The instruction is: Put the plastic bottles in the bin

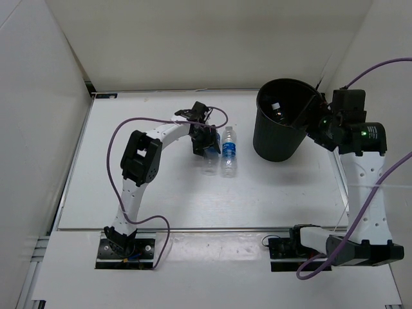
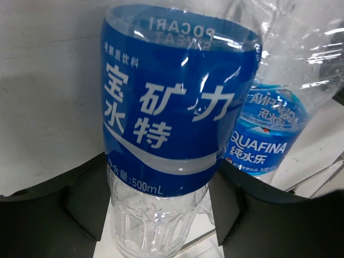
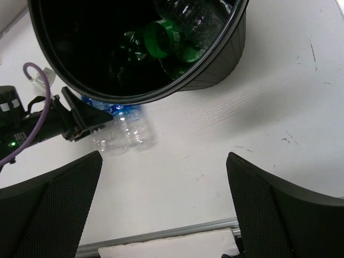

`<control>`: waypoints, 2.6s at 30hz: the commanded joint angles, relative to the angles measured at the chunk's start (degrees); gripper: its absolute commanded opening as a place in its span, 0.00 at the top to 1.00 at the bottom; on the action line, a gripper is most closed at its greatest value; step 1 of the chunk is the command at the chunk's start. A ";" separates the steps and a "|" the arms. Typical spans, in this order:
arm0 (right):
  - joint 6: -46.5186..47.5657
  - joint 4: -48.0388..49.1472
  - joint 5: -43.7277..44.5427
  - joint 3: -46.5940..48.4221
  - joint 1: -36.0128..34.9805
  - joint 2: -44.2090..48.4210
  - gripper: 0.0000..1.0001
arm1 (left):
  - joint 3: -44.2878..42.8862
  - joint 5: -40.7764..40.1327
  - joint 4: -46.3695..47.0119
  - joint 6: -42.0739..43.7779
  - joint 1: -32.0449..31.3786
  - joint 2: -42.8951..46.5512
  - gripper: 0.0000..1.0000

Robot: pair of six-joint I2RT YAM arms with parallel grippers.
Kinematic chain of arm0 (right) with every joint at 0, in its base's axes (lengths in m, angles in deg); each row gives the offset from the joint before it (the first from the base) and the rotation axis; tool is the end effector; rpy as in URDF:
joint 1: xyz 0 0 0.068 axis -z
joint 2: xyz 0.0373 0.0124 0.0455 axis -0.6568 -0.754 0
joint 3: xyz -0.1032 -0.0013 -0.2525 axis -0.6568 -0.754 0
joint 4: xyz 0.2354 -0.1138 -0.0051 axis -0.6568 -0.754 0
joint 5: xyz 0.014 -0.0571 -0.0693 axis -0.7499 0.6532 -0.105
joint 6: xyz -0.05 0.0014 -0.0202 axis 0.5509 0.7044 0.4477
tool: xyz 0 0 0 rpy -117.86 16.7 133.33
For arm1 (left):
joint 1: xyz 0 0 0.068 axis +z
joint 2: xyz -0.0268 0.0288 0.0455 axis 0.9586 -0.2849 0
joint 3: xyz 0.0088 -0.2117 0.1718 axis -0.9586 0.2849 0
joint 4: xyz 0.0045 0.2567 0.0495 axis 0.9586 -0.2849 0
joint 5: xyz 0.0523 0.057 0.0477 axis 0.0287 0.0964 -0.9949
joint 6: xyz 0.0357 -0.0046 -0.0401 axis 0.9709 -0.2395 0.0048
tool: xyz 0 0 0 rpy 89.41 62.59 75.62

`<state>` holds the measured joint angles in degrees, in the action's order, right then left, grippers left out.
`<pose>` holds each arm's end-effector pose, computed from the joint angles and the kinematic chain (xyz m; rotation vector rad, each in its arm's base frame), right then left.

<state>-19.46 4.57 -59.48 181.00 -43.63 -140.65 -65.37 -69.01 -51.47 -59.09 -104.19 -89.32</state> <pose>0.1999 0.0067 0.4480 0.5986 2.1816 0.2442 0.4009 -0.2513 0.1597 -0.0874 2.9472 -0.6893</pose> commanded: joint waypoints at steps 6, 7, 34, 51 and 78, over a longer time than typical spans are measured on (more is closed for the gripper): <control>-2.54 0.42 4.58 5.65 -0.16 -4.65 0.00 | -7.55 -4.99 -8.60 0.10 0.24 3.70 0.43; -3.33 -0.28 4.58 6.28 1.32 -5.26 0.01 | -8.79 -6.23 -10.79 -0.60 0.85 4.67 0.44; -5.81 -1.87 -16.34 7.52 15.75 -26.27 0.72 | -15.82 -19.87 -16.70 0.45 2.44 28.95 0.38; -2.38 -12.58 -16.60 2.33 15.75 -10.55 1.00 | -19.87 -15.82 -12.48 -1.22 2.44 28.85 0.34; -3.52 -13.65 -12.12 -9.45 10.39 -2.19 0.33 | -24.79 -8.10 -5.54 -1.75 1.39 28.85 0.30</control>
<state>-23.55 -9.31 -70.29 170.55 -33.05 -144.08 -87.77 -79.57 -59.16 -60.66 -102.09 -62.79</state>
